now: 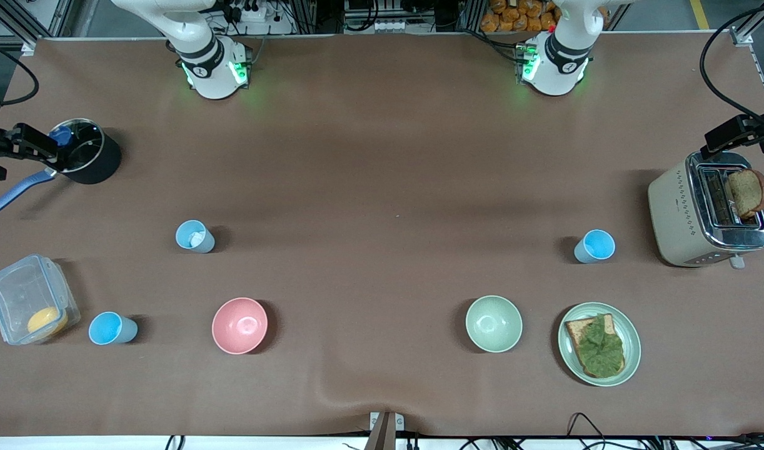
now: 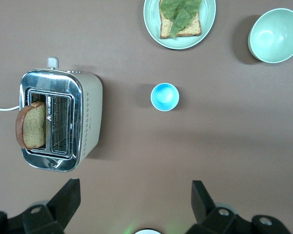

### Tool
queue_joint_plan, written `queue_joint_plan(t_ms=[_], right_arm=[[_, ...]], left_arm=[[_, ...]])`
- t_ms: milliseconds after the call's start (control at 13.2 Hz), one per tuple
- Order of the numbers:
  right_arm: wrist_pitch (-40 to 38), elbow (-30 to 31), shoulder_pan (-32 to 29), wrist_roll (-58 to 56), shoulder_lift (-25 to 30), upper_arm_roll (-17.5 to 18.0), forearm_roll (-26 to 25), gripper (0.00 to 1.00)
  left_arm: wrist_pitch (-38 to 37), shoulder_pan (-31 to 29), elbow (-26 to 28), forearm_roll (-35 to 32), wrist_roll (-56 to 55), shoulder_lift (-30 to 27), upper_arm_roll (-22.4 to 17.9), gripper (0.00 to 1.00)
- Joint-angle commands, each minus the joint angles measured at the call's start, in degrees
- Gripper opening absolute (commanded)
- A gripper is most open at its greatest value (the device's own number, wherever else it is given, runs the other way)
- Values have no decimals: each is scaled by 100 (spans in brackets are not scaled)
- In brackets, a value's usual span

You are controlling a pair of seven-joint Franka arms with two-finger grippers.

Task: Stack blue cups with both arms
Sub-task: 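Move the left gripper toward the blue cup beside the toaster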

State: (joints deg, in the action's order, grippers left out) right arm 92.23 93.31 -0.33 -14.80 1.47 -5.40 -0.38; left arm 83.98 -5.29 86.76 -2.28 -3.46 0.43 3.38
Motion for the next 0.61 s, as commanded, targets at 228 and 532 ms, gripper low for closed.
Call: queue_joint_plan(t_ms=[228,532], right_arm=[[-109,-164,-257,-6,-156,74,-94,100],[-117,-164,-239,-6,-156,74,-94,100]], left_arm=[[-163,-16,-63,-36,170,10,13,100],[-172,28,-63,-27,136,19,57,100]])
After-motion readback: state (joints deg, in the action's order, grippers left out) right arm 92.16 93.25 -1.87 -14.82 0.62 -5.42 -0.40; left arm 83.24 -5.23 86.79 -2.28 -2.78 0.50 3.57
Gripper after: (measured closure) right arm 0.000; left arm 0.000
